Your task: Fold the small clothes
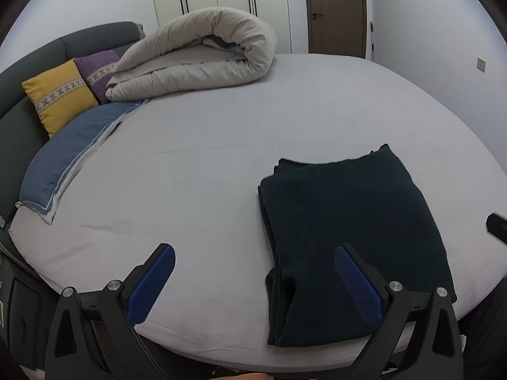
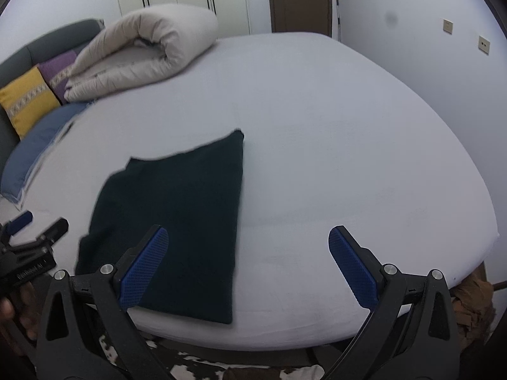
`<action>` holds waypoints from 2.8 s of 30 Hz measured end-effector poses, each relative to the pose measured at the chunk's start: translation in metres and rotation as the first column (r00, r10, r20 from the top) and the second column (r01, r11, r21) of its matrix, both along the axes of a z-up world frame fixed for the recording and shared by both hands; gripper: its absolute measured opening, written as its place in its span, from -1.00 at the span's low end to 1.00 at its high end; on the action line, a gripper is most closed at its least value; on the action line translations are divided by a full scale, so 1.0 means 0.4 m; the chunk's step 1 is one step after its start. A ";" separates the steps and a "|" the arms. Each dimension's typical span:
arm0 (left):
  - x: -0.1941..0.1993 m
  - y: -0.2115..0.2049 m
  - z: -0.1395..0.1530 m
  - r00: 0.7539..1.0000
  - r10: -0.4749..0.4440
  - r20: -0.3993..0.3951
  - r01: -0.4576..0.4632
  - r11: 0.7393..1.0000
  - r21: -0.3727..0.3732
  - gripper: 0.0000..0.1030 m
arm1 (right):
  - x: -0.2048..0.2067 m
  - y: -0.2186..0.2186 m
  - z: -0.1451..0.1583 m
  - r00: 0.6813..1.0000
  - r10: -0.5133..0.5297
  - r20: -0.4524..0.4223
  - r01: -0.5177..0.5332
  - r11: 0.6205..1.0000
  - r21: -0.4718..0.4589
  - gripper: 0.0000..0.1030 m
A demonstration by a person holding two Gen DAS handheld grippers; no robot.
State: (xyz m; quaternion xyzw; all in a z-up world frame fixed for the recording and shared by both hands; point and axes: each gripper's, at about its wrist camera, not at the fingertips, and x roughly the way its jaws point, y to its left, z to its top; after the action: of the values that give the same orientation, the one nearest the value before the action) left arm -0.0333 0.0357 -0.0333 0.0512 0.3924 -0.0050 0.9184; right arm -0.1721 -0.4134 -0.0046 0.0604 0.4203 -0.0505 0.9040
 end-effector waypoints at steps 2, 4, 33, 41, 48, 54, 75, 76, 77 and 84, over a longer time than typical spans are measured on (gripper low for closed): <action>0.003 0.007 -0.008 1.000 0.010 -0.015 -0.010 1.000 -0.013 1.00 | -0.006 0.013 -0.031 1.000 0.007 -0.014 -0.007 1.000 -0.006 1.00; 0.006 0.013 -0.015 1.000 0.015 -0.027 -0.015 1.000 -0.020 1.00 | -0.001 0.022 -0.047 1.000 0.015 -0.024 -0.015 1.000 -0.012 1.00; 0.022 0.026 -0.046 0.998 0.016 -0.056 -0.018 1.000 -0.023 1.00 | 0.031 0.036 -0.097 0.996 0.038 -0.079 -0.039 0.999 -0.007 1.00; 0.022 0.025 -0.047 0.998 0.016 -0.057 -0.017 1.000 -0.024 1.00 | 0.034 0.039 -0.099 0.996 0.037 -0.079 -0.038 0.999 -0.008 1.00; 0.020 0.024 -0.053 0.998 0.015 -0.060 -0.016 1.000 -0.023 1.00 | 0.034 0.041 -0.099 0.996 0.037 -0.079 -0.037 0.999 -0.007 1.00; 0.019 0.023 -0.055 0.998 0.014 -0.061 -0.016 1.000 -0.023 1.00 | 0.035 0.045 -0.100 0.996 0.036 -0.080 -0.036 0.999 -0.006 1.00; 0.012 0.022 -0.069 0.998 0.012 -0.065 -0.013 1.000 -0.021 1.00 | 0.035 0.070 -0.110 0.996 0.031 -0.083 -0.031 1.000 -0.004 1.00; 0.011 0.023 -0.069 0.998 0.012 -0.065 -0.013 1.000 -0.021 1.00 | 0.035 0.070 -0.111 0.996 0.031 -0.083 -0.031 1.000 -0.004 1.00; 0.011 0.023 -0.070 0.998 0.011 -0.065 -0.012 1.000 -0.021 1.00 | 0.036 0.070 -0.111 0.996 0.031 -0.083 -0.031 1.000 -0.003 1.00; 0.005 0.024 -0.073 0.998 0.011 -0.067 -0.012 1.000 -0.021 1.00 | 0.036 0.069 -0.111 0.996 0.031 -0.083 -0.032 0.999 -0.003 1.00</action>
State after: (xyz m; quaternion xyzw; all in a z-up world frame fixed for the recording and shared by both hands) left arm -0.0315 0.0453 -0.0626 0.0390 0.4229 -0.0057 0.9053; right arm -0.1577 -0.3856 -0.0490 0.0497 0.4582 -0.0395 0.8866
